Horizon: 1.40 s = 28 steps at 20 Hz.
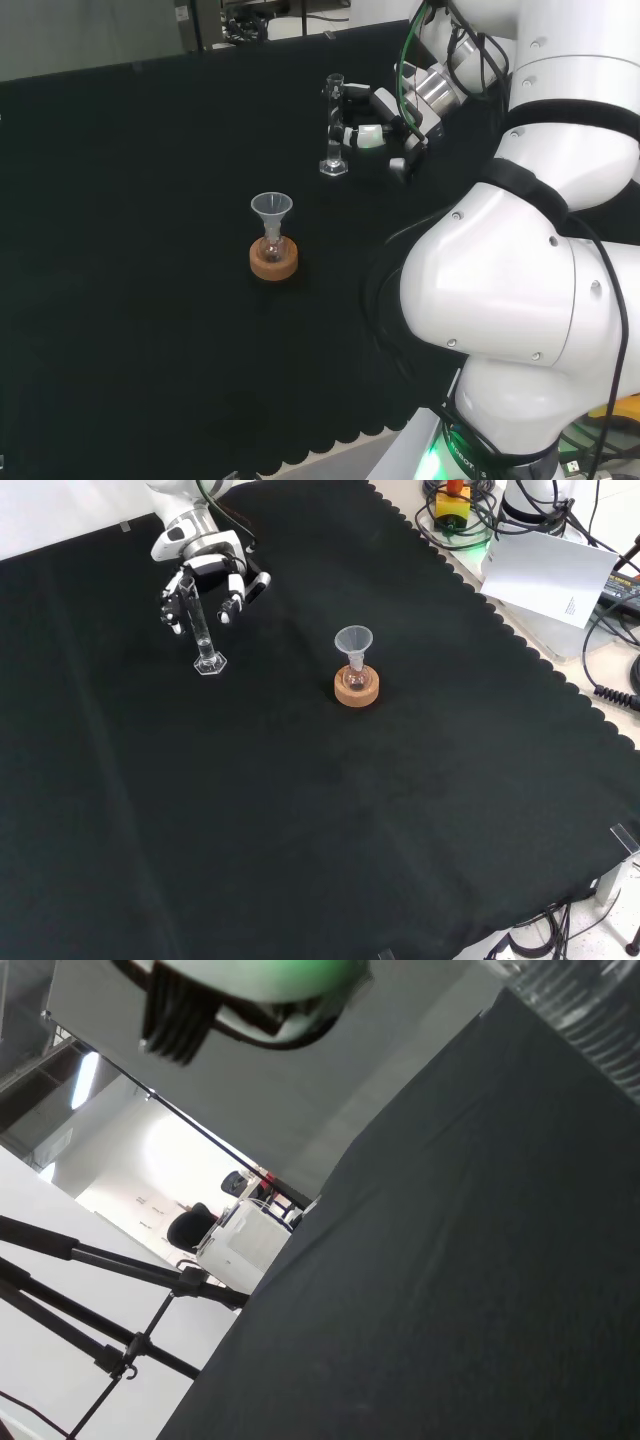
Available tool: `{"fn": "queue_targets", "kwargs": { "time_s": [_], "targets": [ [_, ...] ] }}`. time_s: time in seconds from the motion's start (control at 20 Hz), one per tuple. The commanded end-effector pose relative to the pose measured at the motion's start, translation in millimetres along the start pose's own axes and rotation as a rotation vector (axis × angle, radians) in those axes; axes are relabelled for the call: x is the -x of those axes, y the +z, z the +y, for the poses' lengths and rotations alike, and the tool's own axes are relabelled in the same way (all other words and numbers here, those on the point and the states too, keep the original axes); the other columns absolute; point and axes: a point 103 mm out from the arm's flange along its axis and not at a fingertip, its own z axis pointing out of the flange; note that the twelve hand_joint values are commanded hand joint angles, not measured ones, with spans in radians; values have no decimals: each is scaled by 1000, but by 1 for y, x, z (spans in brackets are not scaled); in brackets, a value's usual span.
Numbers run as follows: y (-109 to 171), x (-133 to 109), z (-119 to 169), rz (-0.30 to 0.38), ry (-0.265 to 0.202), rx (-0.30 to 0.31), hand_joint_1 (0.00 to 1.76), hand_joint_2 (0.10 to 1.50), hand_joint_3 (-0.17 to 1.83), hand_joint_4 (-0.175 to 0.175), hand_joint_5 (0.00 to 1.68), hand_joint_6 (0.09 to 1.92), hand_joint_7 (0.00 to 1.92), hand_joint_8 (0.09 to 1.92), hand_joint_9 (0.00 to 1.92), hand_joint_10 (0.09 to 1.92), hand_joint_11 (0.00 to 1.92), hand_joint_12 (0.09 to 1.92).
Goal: Pick up the graduated cylinder.
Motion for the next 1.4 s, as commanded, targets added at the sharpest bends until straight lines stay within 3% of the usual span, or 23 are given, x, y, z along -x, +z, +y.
{"fn": "queue_targets", "kwargs": {
  "time_s": [0.05,0.55,1.4],
  "targets": [
    [9,5,2,17,0,-1,1023,657,591,-50,589,347,545,639,829,439,679,1138],
    [20,3,9,35,-27,-1,1023,661,593,-48,560,420,542,640,823,437,663,1154],
    [16,2,10,-10,-13,28,1084,758,587,-41,677,552,642,642,950,401,836,1051]
  ]
}}
